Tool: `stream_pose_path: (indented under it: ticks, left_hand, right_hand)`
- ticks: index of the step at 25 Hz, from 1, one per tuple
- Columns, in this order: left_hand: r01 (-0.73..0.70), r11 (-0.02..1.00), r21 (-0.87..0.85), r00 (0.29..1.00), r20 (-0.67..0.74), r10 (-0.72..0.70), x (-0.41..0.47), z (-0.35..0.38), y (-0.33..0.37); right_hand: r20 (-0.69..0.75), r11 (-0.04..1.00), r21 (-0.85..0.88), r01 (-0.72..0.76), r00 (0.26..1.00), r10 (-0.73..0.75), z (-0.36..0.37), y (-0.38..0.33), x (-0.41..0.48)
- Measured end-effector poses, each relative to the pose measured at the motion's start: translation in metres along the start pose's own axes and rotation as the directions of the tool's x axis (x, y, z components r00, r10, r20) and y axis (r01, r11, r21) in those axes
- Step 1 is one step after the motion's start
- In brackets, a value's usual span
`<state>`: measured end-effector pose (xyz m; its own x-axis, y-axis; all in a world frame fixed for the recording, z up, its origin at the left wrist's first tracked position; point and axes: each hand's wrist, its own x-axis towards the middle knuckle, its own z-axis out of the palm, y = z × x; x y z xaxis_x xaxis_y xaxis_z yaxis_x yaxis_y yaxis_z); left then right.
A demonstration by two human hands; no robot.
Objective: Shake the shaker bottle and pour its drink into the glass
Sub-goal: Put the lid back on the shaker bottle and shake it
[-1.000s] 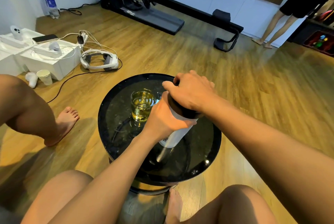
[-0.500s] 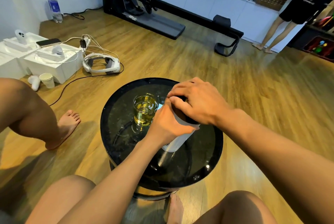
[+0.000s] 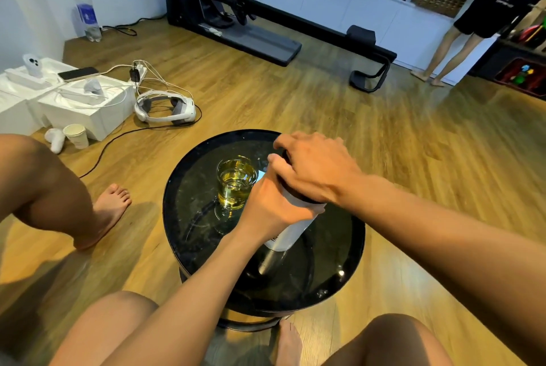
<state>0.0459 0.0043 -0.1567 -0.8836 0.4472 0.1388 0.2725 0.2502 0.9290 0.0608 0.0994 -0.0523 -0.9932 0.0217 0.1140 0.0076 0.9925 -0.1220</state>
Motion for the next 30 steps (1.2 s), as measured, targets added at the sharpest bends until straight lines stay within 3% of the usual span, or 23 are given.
stream_pose_path:
  ticks: [2,3,4,6,9,10,14,17,18,21,24,26,28,30]
  left_hand:
    - [-0.001,1.000,0.024,1.000,-0.021,0.002,-0.001,-0.001,0.000]
    - [0.002,1.000,0.025,1.000,-0.019,-0.001,-0.001,0.000,0.001]
    - [0.004,1.000,0.013,1.000,-0.011,-0.004,-0.001,0.000,0.001]
    - [0.002,1.000,-0.007,1.000,-0.002,-0.002,-0.001,0.001,0.001]
    - [-0.015,1.000,0.022,1.000,-0.017,0.015,-0.002,0.002,0.000]
    - [-0.018,1.000,0.026,1.000,-0.014,0.019,-0.001,0.002,-0.001]
    - [0.003,1.000,-0.008,1.000,0.017,-0.002,0.001,0.001,-0.001]
    - [-0.008,1.000,0.023,1.000,0.010,0.008,0.001,0.000,-0.002]
    - [-0.003,1.000,0.027,1.000,0.011,0.003,0.002,0.001,-0.003]
    - [0.017,1.000,0.019,1.000,0.025,-0.018,0.001,0.002,-0.004]
    - [0.006,1.000,0.018,1.000,0.024,-0.006,0.000,0.000,-0.003]
    - [-0.004,0.999,0.038,1.000,0.027,0.003,0.001,0.000,-0.003]
    - [0.013,0.999,0.029,0.999,0.035,-0.014,0.001,0.001,-0.002]
    - [0.028,1.000,0.003,0.999,0.030,-0.028,0.000,0.000,-0.003]
  right_hand:
    - [0.098,0.979,0.067,0.193,0.975,-0.199,-0.012,0.010,0.001]
    - [0.121,0.979,0.040,0.201,0.971,-0.205,-0.011,0.014,0.000]
    - [0.125,0.992,0.049,0.116,0.985,-0.122,-0.008,0.012,0.001]
    - [0.045,0.999,-0.007,0.035,0.998,-0.035,0.001,0.005,0.008]
    - [0.161,0.973,0.134,0.189,0.964,-0.209,-0.014,0.005,0.005]
    - [0.202,0.957,0.060,0.284,0.935,-0.291,-0.015,0.012,0.004]
    - [0.100,0.993,-0.090,0.074,0.993,-0.065,-0.001,0.010,0.015]
    - [0.201,0.966,0.104,0.235,0.947,-0.252,-0.012,0.008,0.012]
    - [0.209,0.957,0.051,0.286,0.934,-0.291,-0.011,0.013,0.011]
    - [0.117,0.999,-0.038,0.027,0.993,-0.023,-0.003,0.012,0.020]
    - [0.171,0.993,0.034,0.112,0.978,-0.116,-0.007,0.009,0.016]
    - [0.143,0.979,-0.029,0.203,0.970,-0.197,-0.008,0.016,0.009]
    - [0.083,0.998,-0.062,0.033,0.996,-0.028,-0.001,0.013,0.014]
    - [0.145,0.996,0.001,-0.089,0.986,0.088,0.002,0.008,0.026]
